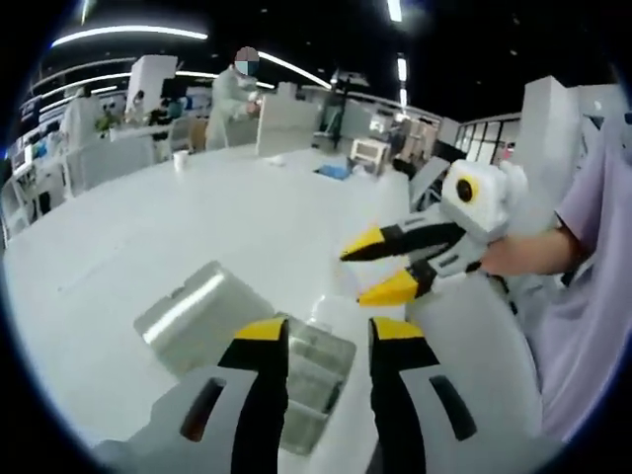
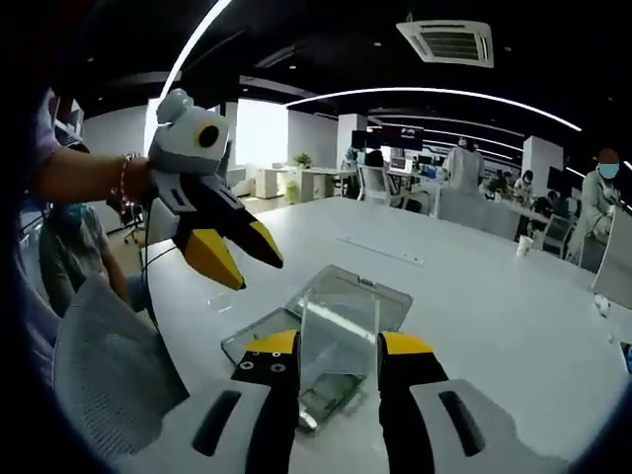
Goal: Insert the divider into the dual guide fixture by aligning both edges with the guide slots and pushing it downward to the bottom, including one-sided entry, uneven engagement, binding, and posture correction.
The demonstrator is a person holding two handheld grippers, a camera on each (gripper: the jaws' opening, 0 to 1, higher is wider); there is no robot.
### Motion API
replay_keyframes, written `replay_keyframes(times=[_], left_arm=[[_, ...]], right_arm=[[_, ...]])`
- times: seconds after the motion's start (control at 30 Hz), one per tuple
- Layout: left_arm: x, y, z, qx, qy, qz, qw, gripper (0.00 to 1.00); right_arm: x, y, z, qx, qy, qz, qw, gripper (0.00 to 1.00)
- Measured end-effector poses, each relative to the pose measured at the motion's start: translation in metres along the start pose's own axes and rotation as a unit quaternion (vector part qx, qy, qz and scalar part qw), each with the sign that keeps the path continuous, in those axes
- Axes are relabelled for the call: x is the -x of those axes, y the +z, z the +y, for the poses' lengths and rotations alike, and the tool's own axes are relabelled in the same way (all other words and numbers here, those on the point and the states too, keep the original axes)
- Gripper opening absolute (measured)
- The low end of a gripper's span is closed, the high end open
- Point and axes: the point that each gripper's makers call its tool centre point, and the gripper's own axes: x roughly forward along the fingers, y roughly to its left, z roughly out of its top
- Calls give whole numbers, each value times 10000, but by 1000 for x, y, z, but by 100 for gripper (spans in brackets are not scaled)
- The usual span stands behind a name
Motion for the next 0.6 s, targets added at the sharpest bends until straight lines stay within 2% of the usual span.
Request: replay_keyframes(times=[0.1, 0.23, 0.6], left_arm=[[-4, 1, -1, 124, -38, -28, 9999, 27], [-8, 6, -6, 542, -183, -164, 9982, 24], [-14, 11, -12, 980, -427, -258, 9939, 17]], right_arm=[[-1, 5, 4, 83, 34, -52, 9999, 26], [-2, 9, 6, 175, 69, -122, 9997, 26], [-4, 24, 18, 397, 184, -332, 9985, 26]])
